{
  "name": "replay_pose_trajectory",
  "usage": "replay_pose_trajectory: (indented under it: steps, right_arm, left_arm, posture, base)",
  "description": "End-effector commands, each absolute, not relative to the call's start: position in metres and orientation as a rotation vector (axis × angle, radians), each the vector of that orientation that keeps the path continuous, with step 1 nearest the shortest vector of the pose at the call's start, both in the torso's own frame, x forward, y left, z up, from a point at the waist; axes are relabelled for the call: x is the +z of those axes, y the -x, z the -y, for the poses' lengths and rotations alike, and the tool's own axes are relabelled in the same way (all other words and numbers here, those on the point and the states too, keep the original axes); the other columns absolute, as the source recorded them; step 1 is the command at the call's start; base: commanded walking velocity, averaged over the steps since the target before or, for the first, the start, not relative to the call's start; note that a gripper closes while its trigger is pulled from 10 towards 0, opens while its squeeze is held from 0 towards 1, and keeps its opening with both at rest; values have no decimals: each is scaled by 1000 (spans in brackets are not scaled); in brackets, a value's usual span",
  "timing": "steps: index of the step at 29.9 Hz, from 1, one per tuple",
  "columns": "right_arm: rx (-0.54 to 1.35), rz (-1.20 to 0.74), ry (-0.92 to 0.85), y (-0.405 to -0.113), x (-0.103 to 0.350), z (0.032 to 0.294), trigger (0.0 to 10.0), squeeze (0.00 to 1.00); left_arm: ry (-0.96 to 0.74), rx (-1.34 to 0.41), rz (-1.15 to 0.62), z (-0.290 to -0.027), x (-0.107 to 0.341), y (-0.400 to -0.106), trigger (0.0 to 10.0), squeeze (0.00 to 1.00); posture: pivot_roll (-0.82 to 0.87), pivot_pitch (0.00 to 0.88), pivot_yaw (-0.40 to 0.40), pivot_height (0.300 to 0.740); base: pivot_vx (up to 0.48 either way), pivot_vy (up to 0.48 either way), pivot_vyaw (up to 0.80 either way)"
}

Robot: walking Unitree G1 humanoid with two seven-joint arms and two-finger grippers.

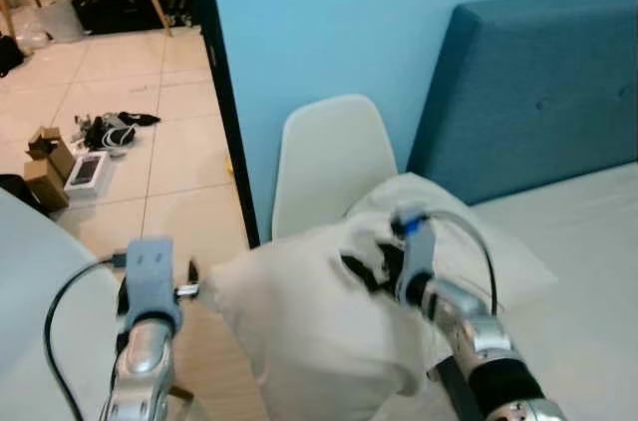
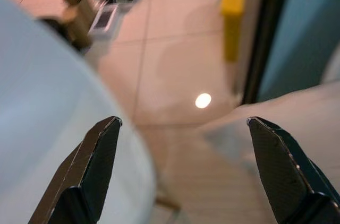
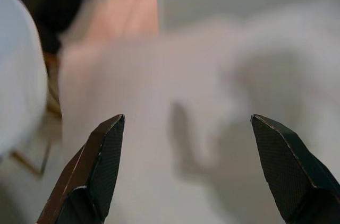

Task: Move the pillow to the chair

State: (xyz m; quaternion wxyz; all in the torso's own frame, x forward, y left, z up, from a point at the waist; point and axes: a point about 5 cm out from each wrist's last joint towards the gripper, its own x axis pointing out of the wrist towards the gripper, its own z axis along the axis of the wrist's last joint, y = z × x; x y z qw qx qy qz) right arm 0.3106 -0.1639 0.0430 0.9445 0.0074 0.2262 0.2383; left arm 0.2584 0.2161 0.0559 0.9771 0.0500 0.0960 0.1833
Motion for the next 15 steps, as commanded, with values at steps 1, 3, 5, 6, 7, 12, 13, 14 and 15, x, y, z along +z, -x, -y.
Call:
replay_pose_trajectory:
  steps: [1,3,5,6,7,12,13,14,15]
  right_arm:
    - [463,-502,19,-302,29,170,10000,0]
    - [401,-548,22,-294,16,178,10000,0]
    - [370,-587,21,-289,7,182,10000,0]
    - [338,-632,35,-283,-2,187,10000,0]
    - [314,-672,47,-276,-10,191,10000,0]
    - [228,-857,58,-237,-45,205,10000,0]
    - [208,-899,57,-226,-52,209,10000,0]
    - [208,-899,57,-226,-52,209,10000,0]
    - [197,-919,60,-220,-56,211,10000,0]
  left_arm:
    - [-121,380,-229,-219,43,-250,10000,0]
    - [-120,371,-308,-220,22,-240,10000,0]
    - [-102,372,-371,-220,8,-233,10000,0]
    - [-86,383,-432,-221,-5,-227,10000,0]
    - [-75,389,-477,-221,-15,-221,10000,0]
    - [-134,387,-648,-223,-47,-199,10000,0]
    - [-145,390,-703,-224,-54,-190,10000,0]
    - [-145,390,-703,-224,-54,-190,10000,0]
    - [-150,393,-734,-225,-59,-185,10000,0]
  posture:
    - [-173,95,9,740]
    - [-177,97,10,740]
    - [-177,97,10,740]
    - [-190,98,13,740]
    - [-193,98,12,740]
    - [-183,95,8,740]
    - [-183,95,8,740]
    - [-183,95,8,740]
    - [-172,95,7,740]
  base:
    - [0,0,0]
    - [0,0,0]
    - [0,0,0]
    - [0,0,0]
    - [0,0,0]
    - [0,0,0]
    - [0,0,0]
    - [0,0,0]
    - [0,0,0]
